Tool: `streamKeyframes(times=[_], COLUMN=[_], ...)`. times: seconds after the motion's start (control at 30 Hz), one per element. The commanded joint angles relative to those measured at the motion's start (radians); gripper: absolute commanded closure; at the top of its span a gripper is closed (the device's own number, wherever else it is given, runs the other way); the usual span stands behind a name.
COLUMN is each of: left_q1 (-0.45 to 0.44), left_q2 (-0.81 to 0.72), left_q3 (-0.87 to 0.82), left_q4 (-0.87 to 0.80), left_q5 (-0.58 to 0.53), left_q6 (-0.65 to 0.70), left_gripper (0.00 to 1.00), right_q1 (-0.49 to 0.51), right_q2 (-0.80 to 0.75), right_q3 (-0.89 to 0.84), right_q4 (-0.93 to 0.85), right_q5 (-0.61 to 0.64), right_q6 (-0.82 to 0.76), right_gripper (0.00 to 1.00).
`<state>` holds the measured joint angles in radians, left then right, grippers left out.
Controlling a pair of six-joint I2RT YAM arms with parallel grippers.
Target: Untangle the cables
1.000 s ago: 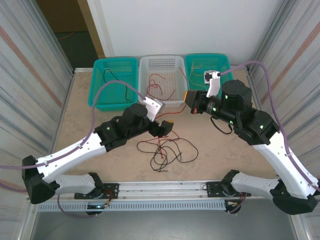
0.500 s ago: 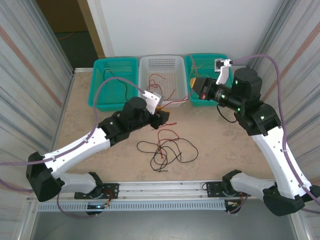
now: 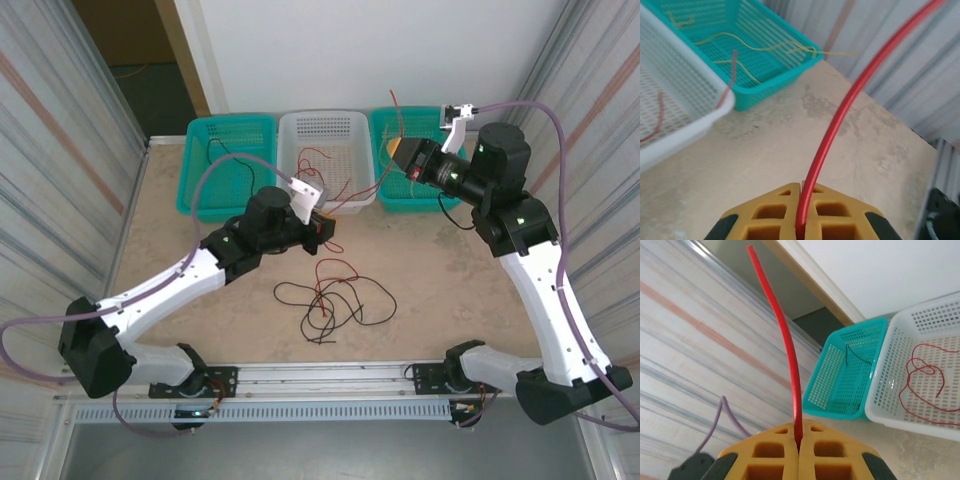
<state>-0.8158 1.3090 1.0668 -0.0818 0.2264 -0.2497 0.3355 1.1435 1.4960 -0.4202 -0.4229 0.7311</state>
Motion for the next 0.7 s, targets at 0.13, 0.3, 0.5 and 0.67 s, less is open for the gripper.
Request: streamKeyframes(times=[0.13, 0.3, 0.5, 0.67], left_q1=[-0.059, -0.053, 0.091, 0.207], left_q2=[0.060, 0.082, -0.003, -0.035], left_q3=[0.039, 0.064, -0.034, -0.014], left_q4=[-0.047, -0.063, 0.145, 0.231], left_q5=[0.221, 0.359, 0.468, 0.407], left_q6=[0.064, 0.065, -0.161, -0.366], left_gripper=[1.00, 1.00, 1.00, 1.00], right_q1=[-0.038, -0.045, -0.057, -0.044], right_q2=[0.093, 0.138, 0.194, 0.159], right_q3=[0.024, 0.033, 0.069, 0.020], right_q4=[0.013, -0.009, -0.044, -0.035], right_q5=[0.017, 0.033, -0.009, -0.062], right_q6=[0.038, 0.038, 0.032, -0.009], right_gripper=[1.00, 1.00, 0.76, 0.51])
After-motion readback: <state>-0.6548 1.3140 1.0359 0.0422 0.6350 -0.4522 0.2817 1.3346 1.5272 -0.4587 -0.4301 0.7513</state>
